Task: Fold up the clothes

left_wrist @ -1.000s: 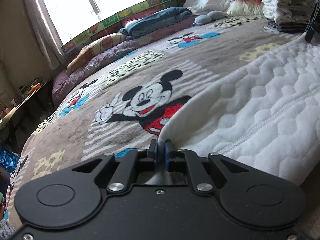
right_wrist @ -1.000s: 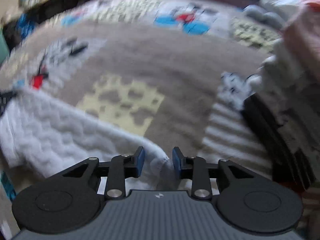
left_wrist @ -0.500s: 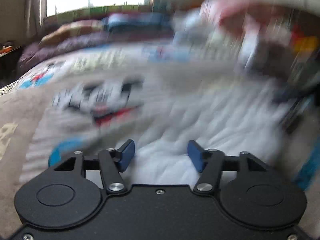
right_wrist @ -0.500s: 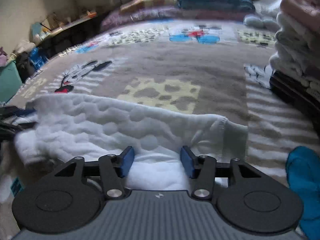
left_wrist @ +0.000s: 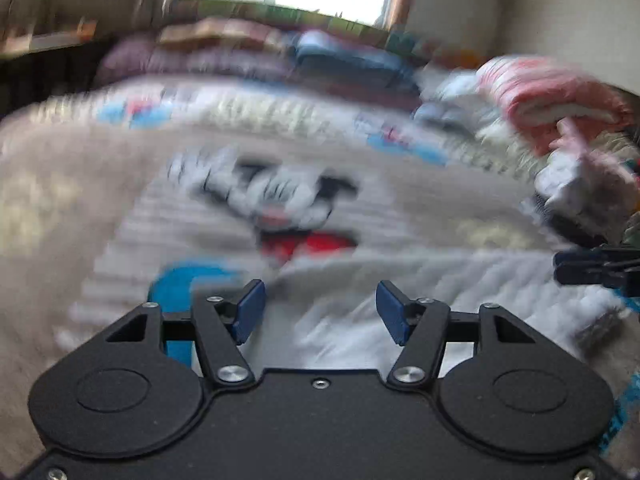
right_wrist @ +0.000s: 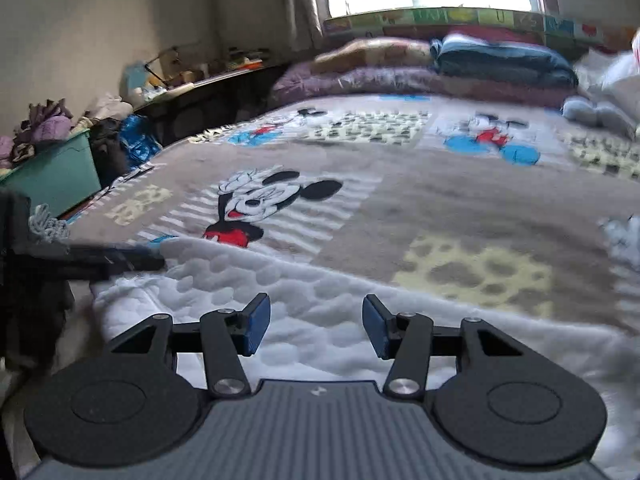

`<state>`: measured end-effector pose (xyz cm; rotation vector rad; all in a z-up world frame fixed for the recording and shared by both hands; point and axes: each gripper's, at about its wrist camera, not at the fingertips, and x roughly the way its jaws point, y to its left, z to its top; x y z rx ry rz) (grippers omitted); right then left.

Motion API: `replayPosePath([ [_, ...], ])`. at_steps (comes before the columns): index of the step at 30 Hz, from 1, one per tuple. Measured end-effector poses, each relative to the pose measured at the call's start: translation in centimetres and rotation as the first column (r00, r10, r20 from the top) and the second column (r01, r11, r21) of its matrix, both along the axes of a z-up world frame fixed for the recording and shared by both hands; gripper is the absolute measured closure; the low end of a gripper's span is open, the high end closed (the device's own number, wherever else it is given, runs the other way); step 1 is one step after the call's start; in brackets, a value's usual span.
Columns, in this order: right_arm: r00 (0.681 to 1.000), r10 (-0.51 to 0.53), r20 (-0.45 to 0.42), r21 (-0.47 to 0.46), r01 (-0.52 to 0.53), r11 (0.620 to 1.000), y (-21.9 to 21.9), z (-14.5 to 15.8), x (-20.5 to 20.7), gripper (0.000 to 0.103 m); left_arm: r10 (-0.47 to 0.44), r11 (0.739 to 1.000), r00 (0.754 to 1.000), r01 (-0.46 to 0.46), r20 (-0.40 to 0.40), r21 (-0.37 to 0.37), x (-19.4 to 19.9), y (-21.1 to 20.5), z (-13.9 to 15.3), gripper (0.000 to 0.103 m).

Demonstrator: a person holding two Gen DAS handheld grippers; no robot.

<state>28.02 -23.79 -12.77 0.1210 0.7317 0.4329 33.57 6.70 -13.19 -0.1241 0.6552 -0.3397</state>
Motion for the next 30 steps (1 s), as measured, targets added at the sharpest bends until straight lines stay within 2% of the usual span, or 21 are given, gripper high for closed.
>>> replayPosePath([
  [1,0.999,-0.012,-0.051,-0.004,0.011,1.000,0.4,-1.1,0.7,0.048,0.006,1.000,1.000,-0.007,-0.019,-0.015,0.4,0.2,-0.4,0.040],
  [2,0.999,-0.013,-0.032,-0.007,0.013,1.000,0.5,-1.1,0.6,0.047,0.012,0.999,0.999,-0.013,-0.037,-0.030,0.8,0.4,-0.8,0.040],
  [6,0.999,-0.033,-0.001,-0.016,0.033,0.999,-0.1,0.5,-0.3,0.048,0.015,0.996,1.000,-0.017,-0.022,-0.090,0.4,1.4,-0.3,0.040],
  [9,0.991,-0.135,0.015,0.101,0.133,0.986,-3.7,1.4,-2.6,0.047,0.049,0.979,0.999,-0.044,0.019,-0.198,-0.9,3.5,0.5,0.040],
  [11,0.970,-0.245,0.013,0.205,0.237,0.950,-7.3,1.6,-5.0,0.046,0.084,0.961,0.996,-0.071,0.037,-0.268,-2.0,5.1,1.2,0.038],
  [15,0.895,-0.445,-0.044,0.366,0.428,0.826,-13.9,0.4,-10.4,0.045,0.143,0.914,0.989,-0.122,0.027,-0.387,-4.1,7.9,2.2,0.024],
  [17,0.834,-0.540,-0.110,0.455,0.525,0.719,-16.8,-1.0,-13.1,0.043,0.152,0.889,0.988,-0.138,-0.004,-0.437,-5.1,8.7,2.2,0.020],
  [19,0.771,-0.603,-0.204,0.540,0.603,0.587,-19.4,-2.9,-15.6,0.035,0.154,0.858,0.987,-0.157,-0.046,-0.488,-6.0,9.3,2.0,0.020],
  [21,0.732,-0.619,-0.284,0.603,0.638,0.478,-20.7,-4.7,-16.9,0.034,0.155,0.808,0.982,-0.187,-0.105,-0.558,-7.4,10.0,1.3,0.020],
  [23,0.720,-0.618,-0.316,0.652,0.638,0.409,-21.0,-5.8,-17.5,0.035,0.139,0.750,0.973,-0.224,-0.183,-0.622,-8.7,10.2,0.2,0.020],
  [25,0.713,-0.610,-0.347,0.675,0.641,0.365,-20.9,-6.0,-17.2,0.032,0.106,0.706,0.964,-0.246,-0.244,-0.664,-9.8,9.8,-0.6,0.020],
  [26,0.713,-0.601,-0.361,0.681,0.642,0.352,-20.8,-6.2,-16.8,0.031,0.089,0.698,0.960,-0.249,-0.264,-0.671,-10.2,9.4,-0.8,0.020],
  [28,0.712,-0.591,-0.380,0.680,0.648,0.344,-20.5,-6.3,-15.6,0.029,0.083,0.698,0.957,-0.255,-0.278,-0.669,-10.6,8.5,-0.9,0.020],
  [30,0.710,-0.593,-0.380,0.665,0.655,0.359,-20.1,-6.3,-14.1,0.029,0.082,0.698,0.953,-0.263,-0.290,-0.666,-10.4,7.6,-1.1,0.020],
])
